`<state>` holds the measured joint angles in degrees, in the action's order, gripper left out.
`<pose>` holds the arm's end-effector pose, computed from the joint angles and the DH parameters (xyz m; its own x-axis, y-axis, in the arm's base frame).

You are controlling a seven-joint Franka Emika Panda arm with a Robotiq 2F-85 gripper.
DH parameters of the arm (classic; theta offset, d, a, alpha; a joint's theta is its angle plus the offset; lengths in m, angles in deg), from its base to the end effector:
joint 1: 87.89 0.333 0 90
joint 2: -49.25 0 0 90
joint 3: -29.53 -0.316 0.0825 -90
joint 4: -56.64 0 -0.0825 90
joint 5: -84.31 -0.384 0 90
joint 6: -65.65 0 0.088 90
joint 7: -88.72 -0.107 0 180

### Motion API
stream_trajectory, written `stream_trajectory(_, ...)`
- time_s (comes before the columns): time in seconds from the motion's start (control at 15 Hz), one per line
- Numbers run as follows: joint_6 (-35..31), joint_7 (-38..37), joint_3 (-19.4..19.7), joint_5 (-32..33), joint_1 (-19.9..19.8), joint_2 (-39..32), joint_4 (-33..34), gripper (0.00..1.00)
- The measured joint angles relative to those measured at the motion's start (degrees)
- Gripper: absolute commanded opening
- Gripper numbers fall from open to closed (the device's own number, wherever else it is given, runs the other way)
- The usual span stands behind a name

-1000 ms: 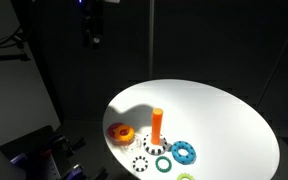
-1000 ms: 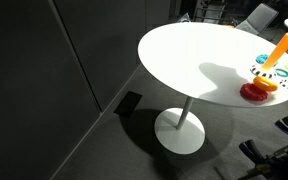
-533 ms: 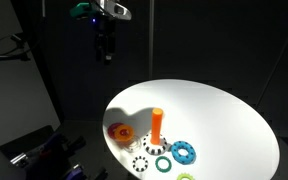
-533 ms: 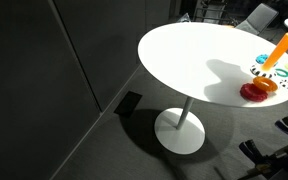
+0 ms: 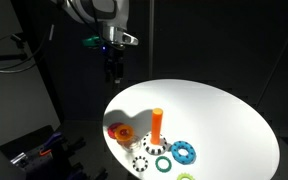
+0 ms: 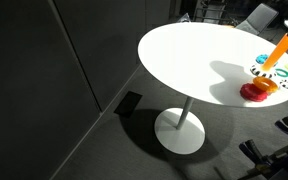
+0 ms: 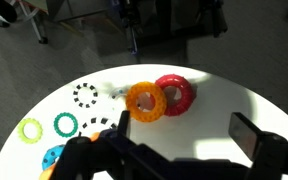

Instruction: Put the orange ring onto the ring toss

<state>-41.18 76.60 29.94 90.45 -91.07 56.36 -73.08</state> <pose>0.4651 -0.0375 0.3928 0.9391 -0.2375 -0.2485 -0.2064 -0.9677 0.1446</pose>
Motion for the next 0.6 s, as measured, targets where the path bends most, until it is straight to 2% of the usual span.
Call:
stream_trajectory(0.33,-8.93,-2.40,1.28,1.22,-0.21,-4.74,-2.27,1.00)
stream_trajectory(0.6,-12.42,-2.64,2.52,-0.29,-0.31,-7.91,-2.39,1.00)
